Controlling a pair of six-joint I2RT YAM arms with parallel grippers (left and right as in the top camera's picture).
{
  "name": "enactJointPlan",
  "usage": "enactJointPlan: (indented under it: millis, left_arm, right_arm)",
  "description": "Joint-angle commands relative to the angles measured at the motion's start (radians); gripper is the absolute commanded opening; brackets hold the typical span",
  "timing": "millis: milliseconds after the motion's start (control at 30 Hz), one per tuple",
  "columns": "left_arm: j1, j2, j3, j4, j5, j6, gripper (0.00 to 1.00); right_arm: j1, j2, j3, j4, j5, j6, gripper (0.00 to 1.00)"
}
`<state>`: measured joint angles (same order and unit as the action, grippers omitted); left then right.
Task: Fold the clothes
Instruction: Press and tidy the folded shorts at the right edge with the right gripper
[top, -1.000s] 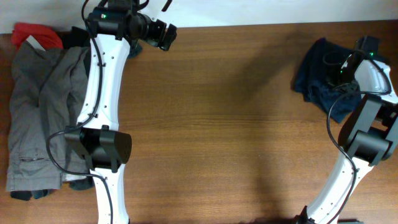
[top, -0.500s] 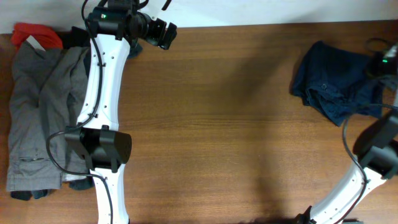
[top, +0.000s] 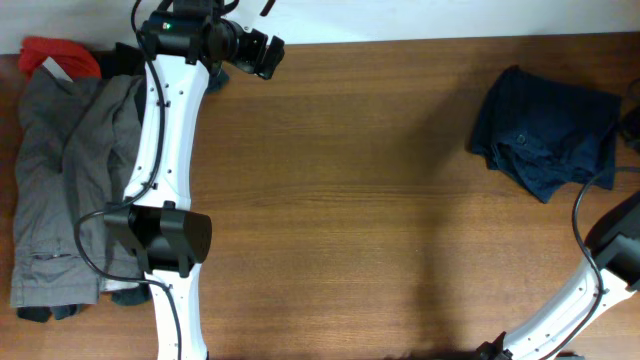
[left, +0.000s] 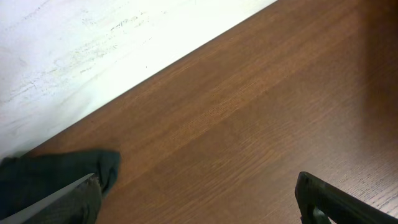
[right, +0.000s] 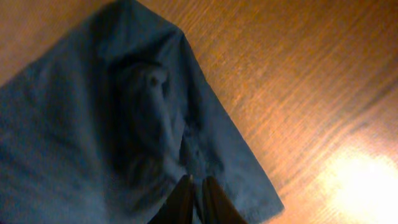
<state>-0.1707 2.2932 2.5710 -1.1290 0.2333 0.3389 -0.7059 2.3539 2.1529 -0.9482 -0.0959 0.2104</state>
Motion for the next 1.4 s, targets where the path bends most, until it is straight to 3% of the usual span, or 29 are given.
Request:
enactJointPlan:
  millis: [0, 567, 1133, 1367]
  left_arm:
    - [0.001, 0.004, -0.003, 0.003, 0.014, -0.013, 0.99]
    - [0.001, 0.005, -0.003, 0.02, 0.006, -0.012, 0.99]
    - [0.001, 0.005, -0.003, 0.045, 0.006, -0.012, 0.99]
    - [0.001, 0.013, -0.003, 0.063, 0.006, -0.013, 0.99]
  right_arm:
    - [0.005, 0.045, -0.002, 0.027, 0.003, 0.008, 0.11]
    - [0.005, 0.197, -0.003, 0.166, 0.083, 0.008, 0.12]
    - [0.138, 0.346, -0.003, 0.542, 0.022, 0.008, 0.12]
    - [0.189, 0.348, 0.008, 0.684, 0.057, 0.035, 0.22]
